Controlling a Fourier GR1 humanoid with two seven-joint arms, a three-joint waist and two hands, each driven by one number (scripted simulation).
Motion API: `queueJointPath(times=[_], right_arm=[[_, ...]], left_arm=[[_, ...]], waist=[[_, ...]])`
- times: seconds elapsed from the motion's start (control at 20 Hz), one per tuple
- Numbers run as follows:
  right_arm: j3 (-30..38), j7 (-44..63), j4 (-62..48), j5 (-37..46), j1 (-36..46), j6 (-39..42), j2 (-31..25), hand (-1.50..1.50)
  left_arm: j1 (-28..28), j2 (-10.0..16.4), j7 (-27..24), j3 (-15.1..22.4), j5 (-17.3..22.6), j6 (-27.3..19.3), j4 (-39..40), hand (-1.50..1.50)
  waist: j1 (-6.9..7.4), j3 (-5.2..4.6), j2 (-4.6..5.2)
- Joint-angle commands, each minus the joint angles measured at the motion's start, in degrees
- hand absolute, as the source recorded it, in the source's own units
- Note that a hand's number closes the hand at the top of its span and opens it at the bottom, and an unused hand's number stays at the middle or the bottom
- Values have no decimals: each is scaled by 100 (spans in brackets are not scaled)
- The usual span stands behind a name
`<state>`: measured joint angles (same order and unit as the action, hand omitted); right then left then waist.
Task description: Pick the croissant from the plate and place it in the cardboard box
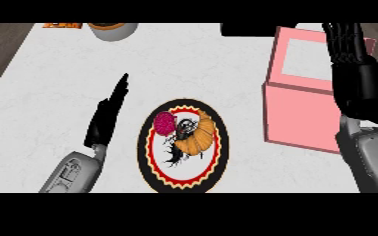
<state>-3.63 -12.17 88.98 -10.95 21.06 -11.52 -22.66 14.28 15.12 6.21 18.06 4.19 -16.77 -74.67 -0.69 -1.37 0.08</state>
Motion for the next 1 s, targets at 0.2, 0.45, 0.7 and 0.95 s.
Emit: queueJointPath(times=[0.2, 0.45, 0.7, 0.95], right_arm=[[-161, 1604, 1239, 1555, -473, -1987, -53, -150], [-817, 2751, 1163, 3094, -1642, -2507, -348, -150], [-1822, 3576, 1842, 4932, -2215, -2343, -600, -150], [-2635, 5094, 2683, 6361, -2230, -1218, -518, -150]], left_arm=[[326, 831, -595, -212, -206, 494, -619, 0], [82, 1025, -940, -207, -62, 856, -867, 0], [5, 1268, -977, -324, 141, 1206, -1154, 0], [-16, 1309, -1182, -398, 200, 1390, -1030, 0]], waist=[[-325, 78, -261], [-312, 72, -179], [-133, 83, -129], [-98, 83, -85]])
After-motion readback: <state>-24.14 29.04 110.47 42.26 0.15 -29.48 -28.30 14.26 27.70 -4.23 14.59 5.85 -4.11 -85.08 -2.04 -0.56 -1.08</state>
